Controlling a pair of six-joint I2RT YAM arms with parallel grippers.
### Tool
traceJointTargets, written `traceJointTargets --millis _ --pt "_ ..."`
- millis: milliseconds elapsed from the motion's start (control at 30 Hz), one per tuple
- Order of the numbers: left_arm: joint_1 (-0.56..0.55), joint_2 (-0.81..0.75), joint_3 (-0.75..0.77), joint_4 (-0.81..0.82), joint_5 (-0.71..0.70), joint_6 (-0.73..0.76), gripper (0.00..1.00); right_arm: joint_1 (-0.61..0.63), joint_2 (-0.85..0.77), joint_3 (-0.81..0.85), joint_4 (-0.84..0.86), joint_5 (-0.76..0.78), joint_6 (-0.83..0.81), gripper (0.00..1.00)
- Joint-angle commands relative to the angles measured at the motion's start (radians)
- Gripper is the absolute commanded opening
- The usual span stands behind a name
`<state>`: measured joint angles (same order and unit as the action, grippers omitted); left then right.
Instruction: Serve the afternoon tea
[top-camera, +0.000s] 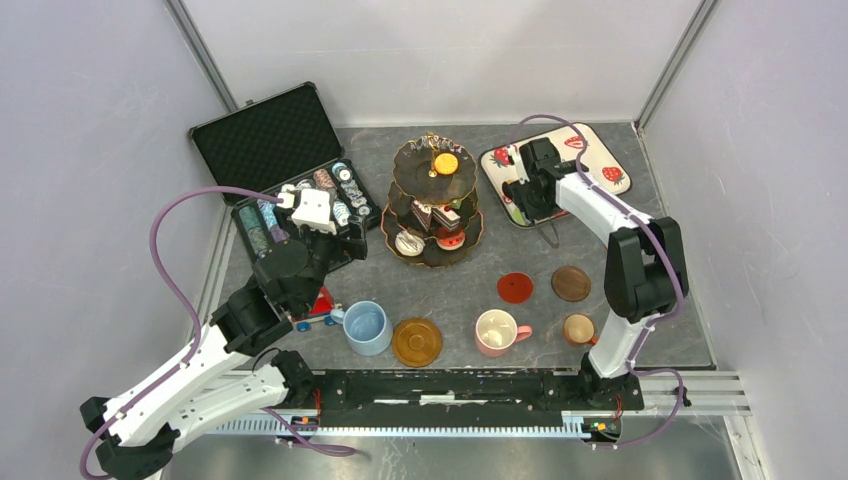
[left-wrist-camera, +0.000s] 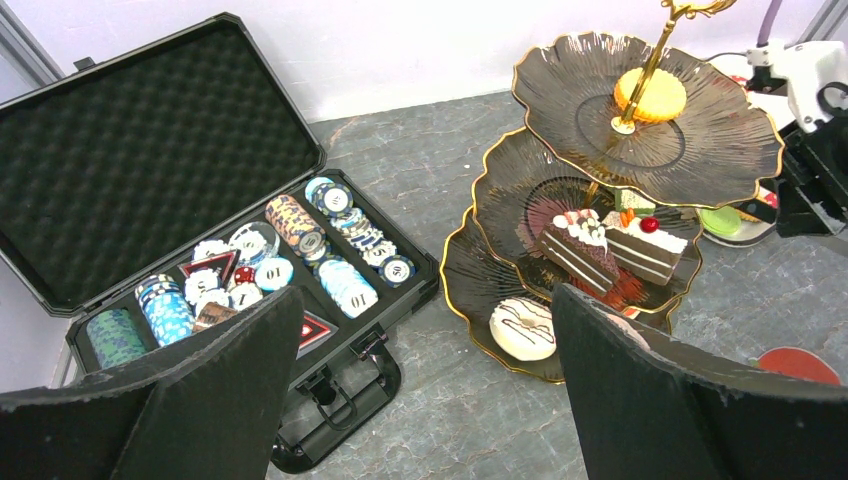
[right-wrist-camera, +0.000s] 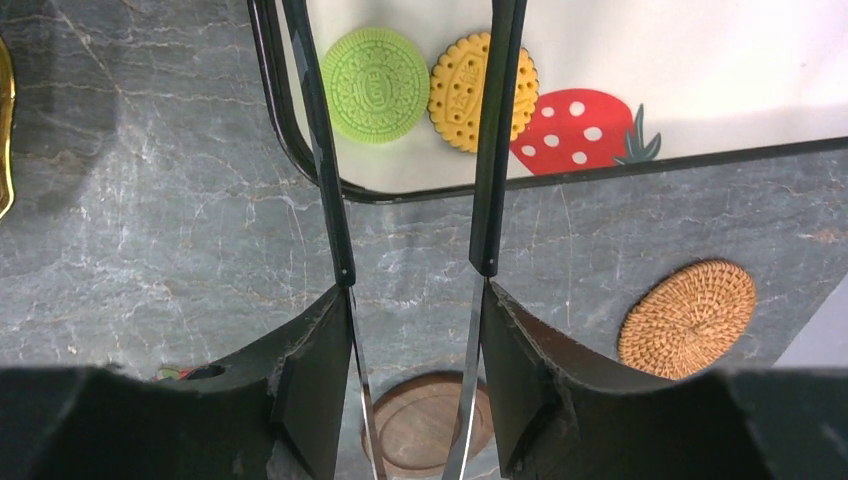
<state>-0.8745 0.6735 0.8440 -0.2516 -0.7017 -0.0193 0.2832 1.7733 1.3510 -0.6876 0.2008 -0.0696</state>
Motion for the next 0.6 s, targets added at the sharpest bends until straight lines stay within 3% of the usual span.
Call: traceJointTargets --millis 0,567 --pt "0.005 -0.004 0.012 0.023 -0.01 -0.006 1.0 0.0 0.048 0.074 0.041 -0.009 -0.011 0.53" --pt "0.005 0.001 0.012 0.026 -0.008 -0.006 1.0 -0.041 0.155 0.113 0.063 -0.058 -0.013 0.51"
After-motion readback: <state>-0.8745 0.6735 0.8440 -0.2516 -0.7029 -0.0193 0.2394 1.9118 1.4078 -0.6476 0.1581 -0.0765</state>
